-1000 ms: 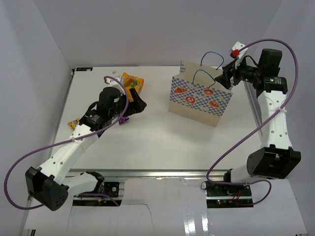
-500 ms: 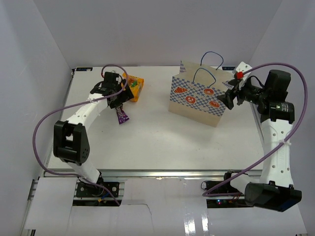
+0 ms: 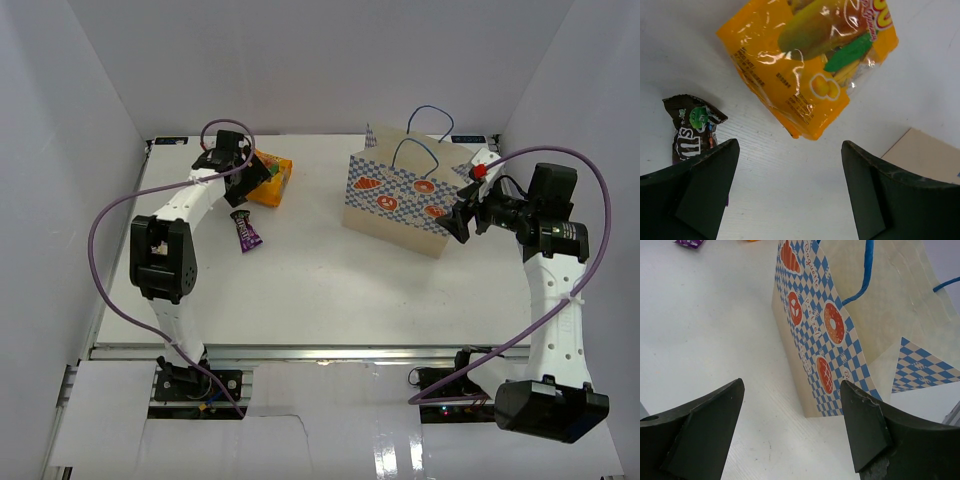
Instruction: Place the snacks into the paper bag
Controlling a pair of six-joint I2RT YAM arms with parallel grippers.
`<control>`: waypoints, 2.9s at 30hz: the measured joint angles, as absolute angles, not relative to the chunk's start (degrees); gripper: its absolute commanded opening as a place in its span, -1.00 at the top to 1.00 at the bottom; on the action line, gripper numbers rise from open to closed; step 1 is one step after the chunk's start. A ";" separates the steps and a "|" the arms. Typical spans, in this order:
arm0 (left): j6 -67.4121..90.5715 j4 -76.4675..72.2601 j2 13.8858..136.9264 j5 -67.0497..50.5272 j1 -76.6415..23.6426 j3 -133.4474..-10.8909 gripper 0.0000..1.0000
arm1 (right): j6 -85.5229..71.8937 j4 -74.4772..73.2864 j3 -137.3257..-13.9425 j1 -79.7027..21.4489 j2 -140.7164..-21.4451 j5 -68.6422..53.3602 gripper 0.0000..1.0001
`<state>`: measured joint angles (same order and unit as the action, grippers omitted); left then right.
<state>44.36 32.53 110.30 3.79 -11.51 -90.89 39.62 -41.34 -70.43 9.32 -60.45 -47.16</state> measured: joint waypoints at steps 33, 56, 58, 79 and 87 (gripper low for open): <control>61.82 20.64 120.53 -8.45 -5.28 -88.44 0.44 | 39.40 -42.39 -70.28 9.37 -60.36 -48.16 -0.67; 34.37 7.07 96.92 -19.00 -4.16 -74.48 1.00 | 39.22 -43.27 -70.30 9.37 -60.36 -49.08 -0.68; 33.04 5.21 93.43 -20.18 -4.12 -73.43 1.00 | 39.22 -43.29 -70.35 9.37 -60.38 -49.36 -0.68; 21.85 -0.40 88.25 -35.90 -15.77 -91.07 1.00 | 39.22 -42.94 -71.55 9.39 -60.34 -50.09 -0.68; 14.55 -0.08 96.07 -39.44 -24.60 -105.16 1.00 | 39.03 -42.92 -71.55 9.80 -59.57 -50.06 -0.68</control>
